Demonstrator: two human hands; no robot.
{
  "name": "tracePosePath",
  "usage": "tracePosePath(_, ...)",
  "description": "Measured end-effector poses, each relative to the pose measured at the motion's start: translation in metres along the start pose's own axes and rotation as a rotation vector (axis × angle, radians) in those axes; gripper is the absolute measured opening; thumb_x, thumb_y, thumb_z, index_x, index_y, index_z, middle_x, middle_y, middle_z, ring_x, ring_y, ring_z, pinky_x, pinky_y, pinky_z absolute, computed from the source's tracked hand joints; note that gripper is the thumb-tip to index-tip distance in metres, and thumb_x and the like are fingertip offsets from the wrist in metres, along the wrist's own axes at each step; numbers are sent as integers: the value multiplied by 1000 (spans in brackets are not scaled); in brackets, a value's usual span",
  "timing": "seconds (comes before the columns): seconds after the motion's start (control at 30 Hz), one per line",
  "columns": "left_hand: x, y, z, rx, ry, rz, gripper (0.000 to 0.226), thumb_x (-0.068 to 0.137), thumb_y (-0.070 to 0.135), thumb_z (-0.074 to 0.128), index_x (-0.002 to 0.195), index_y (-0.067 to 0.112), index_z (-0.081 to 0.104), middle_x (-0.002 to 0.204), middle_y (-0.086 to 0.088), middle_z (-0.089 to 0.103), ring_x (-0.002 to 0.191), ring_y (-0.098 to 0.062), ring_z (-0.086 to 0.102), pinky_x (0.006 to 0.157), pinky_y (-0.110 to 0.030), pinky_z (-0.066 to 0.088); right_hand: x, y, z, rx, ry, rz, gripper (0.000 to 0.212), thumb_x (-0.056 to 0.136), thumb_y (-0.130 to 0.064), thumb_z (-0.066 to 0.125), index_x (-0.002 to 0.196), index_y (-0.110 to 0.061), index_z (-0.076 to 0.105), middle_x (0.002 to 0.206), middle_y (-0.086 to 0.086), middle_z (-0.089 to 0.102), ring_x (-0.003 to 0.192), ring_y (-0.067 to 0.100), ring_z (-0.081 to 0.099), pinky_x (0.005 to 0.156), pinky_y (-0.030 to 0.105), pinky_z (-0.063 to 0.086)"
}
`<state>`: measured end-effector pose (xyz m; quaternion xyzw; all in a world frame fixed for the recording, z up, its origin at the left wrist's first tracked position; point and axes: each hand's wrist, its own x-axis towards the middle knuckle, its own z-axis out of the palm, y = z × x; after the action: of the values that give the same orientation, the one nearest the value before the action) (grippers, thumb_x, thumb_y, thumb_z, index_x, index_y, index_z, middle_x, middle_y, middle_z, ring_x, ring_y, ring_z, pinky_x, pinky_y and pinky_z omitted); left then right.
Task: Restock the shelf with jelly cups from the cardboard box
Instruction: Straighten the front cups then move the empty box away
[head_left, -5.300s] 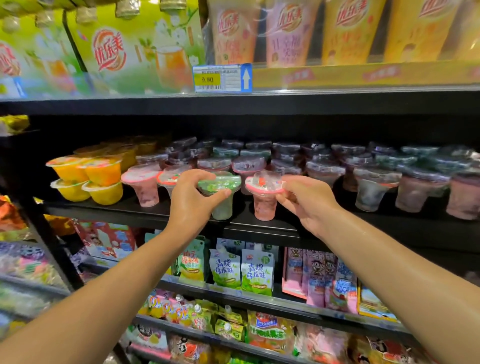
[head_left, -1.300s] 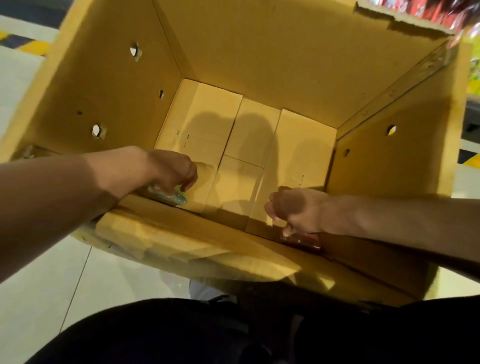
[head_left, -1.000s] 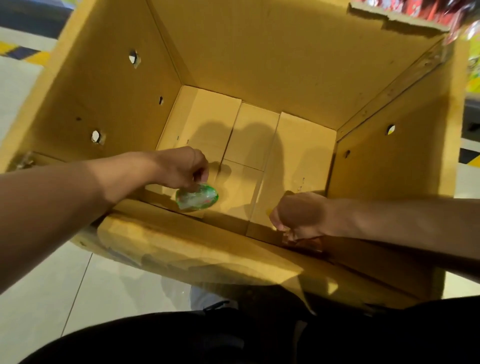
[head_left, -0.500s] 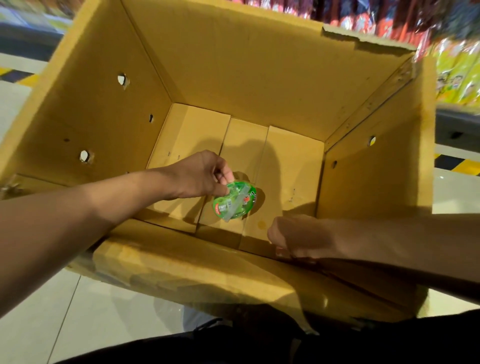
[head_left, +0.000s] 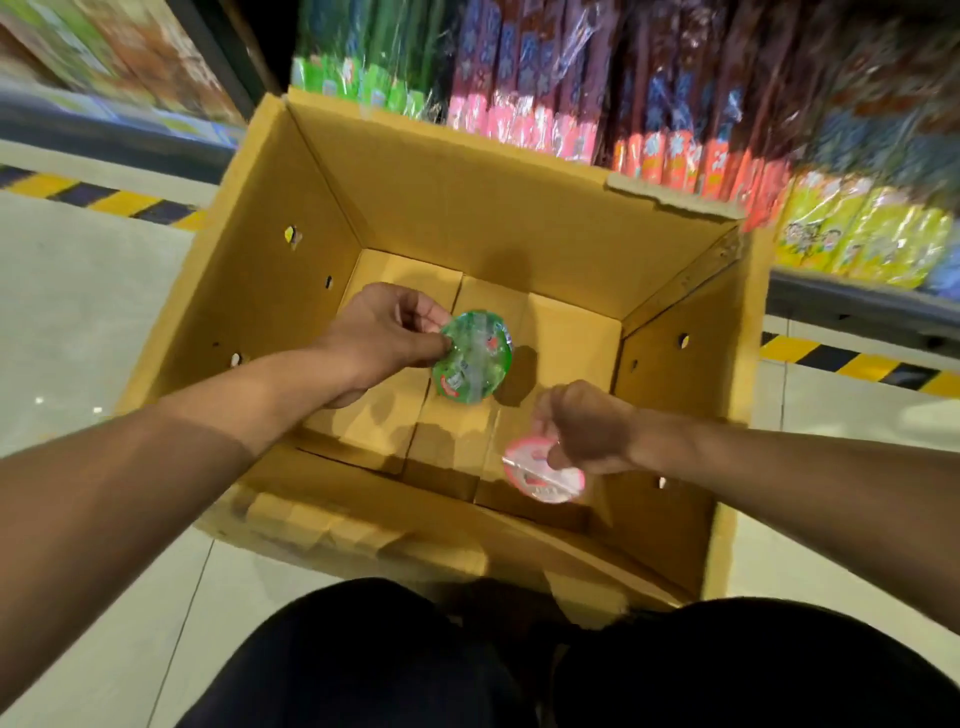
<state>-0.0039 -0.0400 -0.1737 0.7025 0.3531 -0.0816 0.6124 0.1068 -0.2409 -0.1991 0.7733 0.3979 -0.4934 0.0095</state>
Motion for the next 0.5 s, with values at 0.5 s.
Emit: tracePosePath(0.5, -238, 310, -105, -575, 198, -42, 29, 91, -6, 62, 106, 17, 73, 99, -21, 67, 89, -34, 56, 70, -37, 45, -327, -132, -238, 908, 526, -7, 30, 84, 6, 67, 104, -17, 69, 90, 6, 71, 71, 21, 66, 58, 37, 53)
